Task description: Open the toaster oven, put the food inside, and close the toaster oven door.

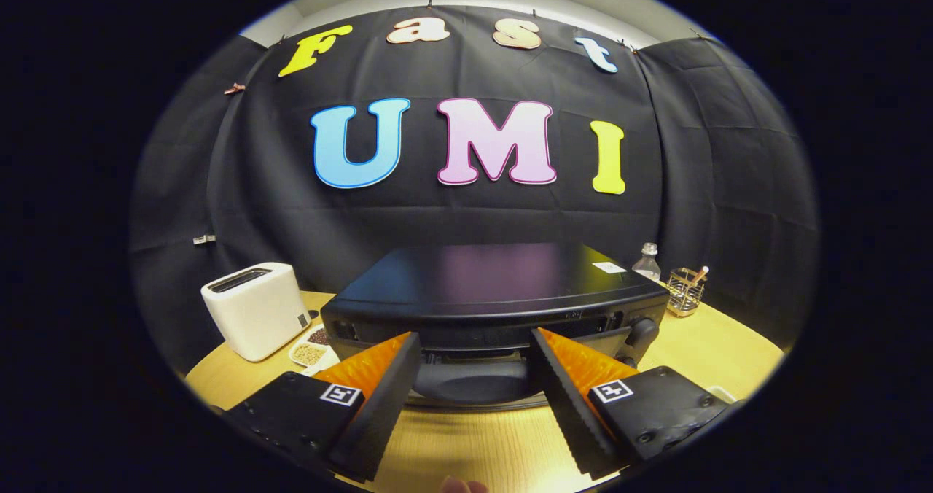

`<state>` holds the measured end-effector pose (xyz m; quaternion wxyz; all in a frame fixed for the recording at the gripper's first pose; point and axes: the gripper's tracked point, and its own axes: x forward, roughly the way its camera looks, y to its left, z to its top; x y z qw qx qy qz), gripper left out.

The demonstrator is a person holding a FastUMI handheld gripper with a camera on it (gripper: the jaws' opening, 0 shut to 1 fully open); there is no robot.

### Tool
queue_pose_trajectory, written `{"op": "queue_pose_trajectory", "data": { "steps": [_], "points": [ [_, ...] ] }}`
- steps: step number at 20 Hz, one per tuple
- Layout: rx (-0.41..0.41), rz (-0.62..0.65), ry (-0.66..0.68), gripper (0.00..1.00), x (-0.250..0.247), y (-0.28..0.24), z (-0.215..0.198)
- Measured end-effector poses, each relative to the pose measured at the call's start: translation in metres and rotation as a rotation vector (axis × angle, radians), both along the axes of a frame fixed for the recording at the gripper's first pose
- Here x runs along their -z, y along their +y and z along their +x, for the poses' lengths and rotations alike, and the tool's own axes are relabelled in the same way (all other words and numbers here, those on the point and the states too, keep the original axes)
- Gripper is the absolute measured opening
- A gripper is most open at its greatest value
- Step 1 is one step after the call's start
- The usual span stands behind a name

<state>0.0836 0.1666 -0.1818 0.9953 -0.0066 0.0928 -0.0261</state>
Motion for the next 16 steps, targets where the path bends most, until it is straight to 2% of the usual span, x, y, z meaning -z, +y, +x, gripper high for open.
{"op": "queue_pose_trajectory", "data": {
  "steps": [7,16],
  "points": [
    [-0.013,0.007,0.077,0.98,0.030,0.001,-0.051],
    [-0.020,0.039,0.181,0.98,0.075,0.003,-0.086]
  ]
}}
